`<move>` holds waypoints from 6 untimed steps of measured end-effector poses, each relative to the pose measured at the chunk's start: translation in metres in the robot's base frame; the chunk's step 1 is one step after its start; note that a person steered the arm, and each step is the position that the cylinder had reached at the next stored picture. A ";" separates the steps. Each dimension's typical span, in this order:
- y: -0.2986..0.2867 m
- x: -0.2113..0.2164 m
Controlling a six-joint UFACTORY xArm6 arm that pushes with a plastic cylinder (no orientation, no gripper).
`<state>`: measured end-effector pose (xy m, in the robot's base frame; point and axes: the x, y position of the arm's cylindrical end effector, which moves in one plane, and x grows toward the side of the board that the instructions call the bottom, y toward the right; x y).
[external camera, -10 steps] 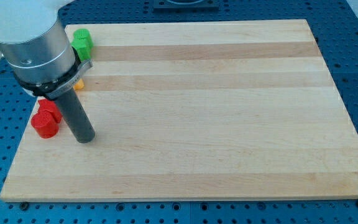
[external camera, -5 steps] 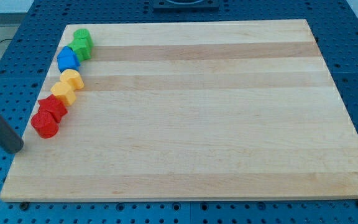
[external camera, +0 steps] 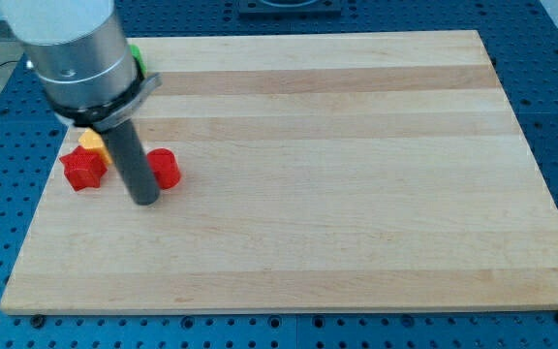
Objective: Push the red circle right to the red star
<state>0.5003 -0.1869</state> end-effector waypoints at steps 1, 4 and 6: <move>-0.077 0.024; -0.117 -0.029; -0.065 -0.056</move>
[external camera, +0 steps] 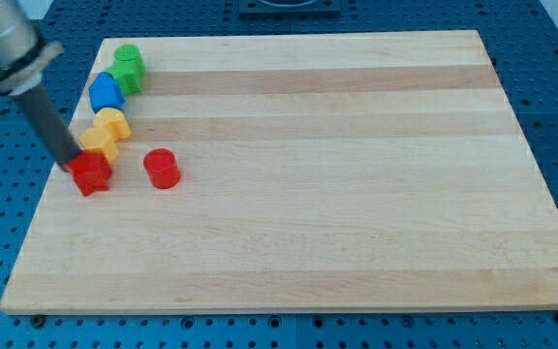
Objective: Push the red circle right to the red star
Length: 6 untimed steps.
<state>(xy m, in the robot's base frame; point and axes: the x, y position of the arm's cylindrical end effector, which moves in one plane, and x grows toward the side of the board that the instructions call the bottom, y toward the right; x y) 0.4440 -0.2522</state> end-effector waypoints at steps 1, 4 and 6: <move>0.056 0.000; 0.071 -0.009; 0.107 -0.028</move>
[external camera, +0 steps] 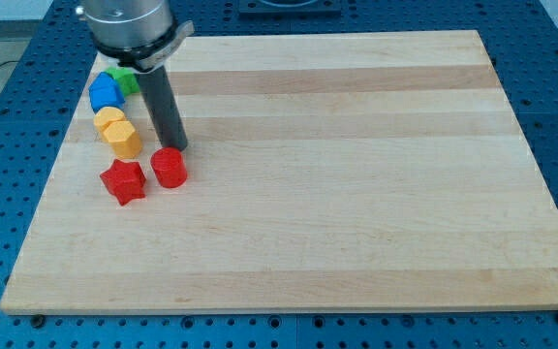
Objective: Push the red circle right to the red star
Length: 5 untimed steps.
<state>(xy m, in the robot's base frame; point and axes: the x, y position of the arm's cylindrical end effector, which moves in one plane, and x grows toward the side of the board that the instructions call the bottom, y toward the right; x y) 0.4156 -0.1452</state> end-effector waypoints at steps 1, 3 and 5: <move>0.001 0.011; 0.007 0.019; 0.079 -0.114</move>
